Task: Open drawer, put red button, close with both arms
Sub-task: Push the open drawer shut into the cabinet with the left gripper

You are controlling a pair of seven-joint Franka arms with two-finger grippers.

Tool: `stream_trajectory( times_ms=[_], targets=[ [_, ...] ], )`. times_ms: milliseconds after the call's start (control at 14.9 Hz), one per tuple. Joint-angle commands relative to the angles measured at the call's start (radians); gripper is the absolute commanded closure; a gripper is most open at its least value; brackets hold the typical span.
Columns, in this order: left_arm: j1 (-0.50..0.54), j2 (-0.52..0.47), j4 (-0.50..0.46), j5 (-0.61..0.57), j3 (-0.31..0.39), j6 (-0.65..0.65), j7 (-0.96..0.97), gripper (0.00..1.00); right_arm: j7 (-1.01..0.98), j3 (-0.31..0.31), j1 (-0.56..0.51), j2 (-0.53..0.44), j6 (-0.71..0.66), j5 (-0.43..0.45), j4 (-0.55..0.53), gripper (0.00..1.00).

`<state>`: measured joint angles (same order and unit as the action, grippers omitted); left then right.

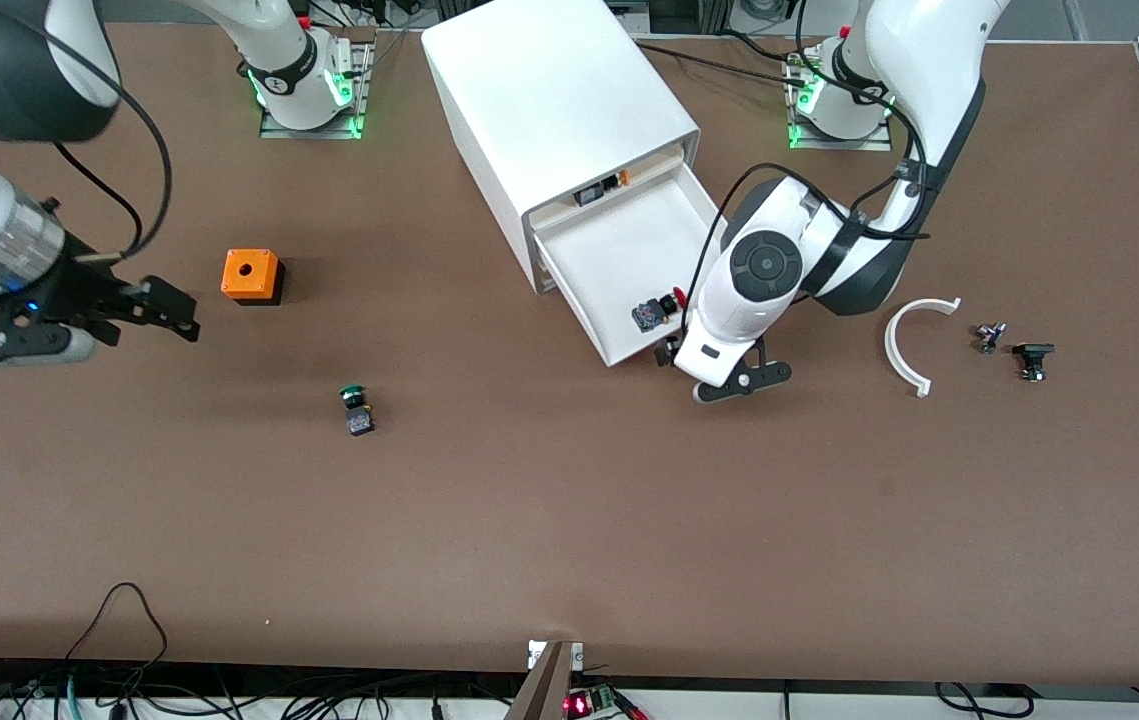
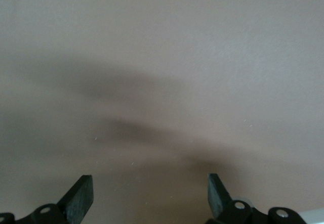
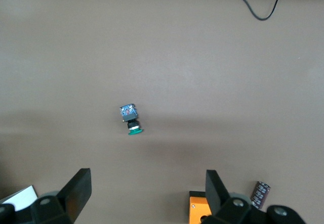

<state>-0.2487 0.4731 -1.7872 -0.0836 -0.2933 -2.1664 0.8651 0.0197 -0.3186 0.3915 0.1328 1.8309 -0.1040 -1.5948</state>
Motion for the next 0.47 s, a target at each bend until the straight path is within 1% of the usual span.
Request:
stream_trajectory(
  times_ms=[0, 201, 268, 402],
  targets=[
    [0.008, -0.062, -0.081, 0.024, -0.003, -0.024, 0.009, 0.01, -0.018, -0.004, 0.007, -0.050, -0.002, 0.015, -0.036, 0.00],
    [0.008, -0.060, -0.086, 0.024, -0.014, -0.026, 0.034, 0.01, -0.003, 0.006, 0.003, -0.053, -0.013, 0.029, -0.036, 0.00],
    [0.006, -0.059, -0.086, 0.025, -0.017, -0.027, 0.060, 0.01, -0.003, 0.031, -0.038, -0.055, -0.016, 0.036, -0.036, 0.00],
    [-0.001, -0.057, -0.086, 0.025, -0.026, -0.029, 0.086, 0.01, -0.007, 0.226, -0.222, -0.073, -0.025, 0.055, -0.036, 0.00]
  ],
)
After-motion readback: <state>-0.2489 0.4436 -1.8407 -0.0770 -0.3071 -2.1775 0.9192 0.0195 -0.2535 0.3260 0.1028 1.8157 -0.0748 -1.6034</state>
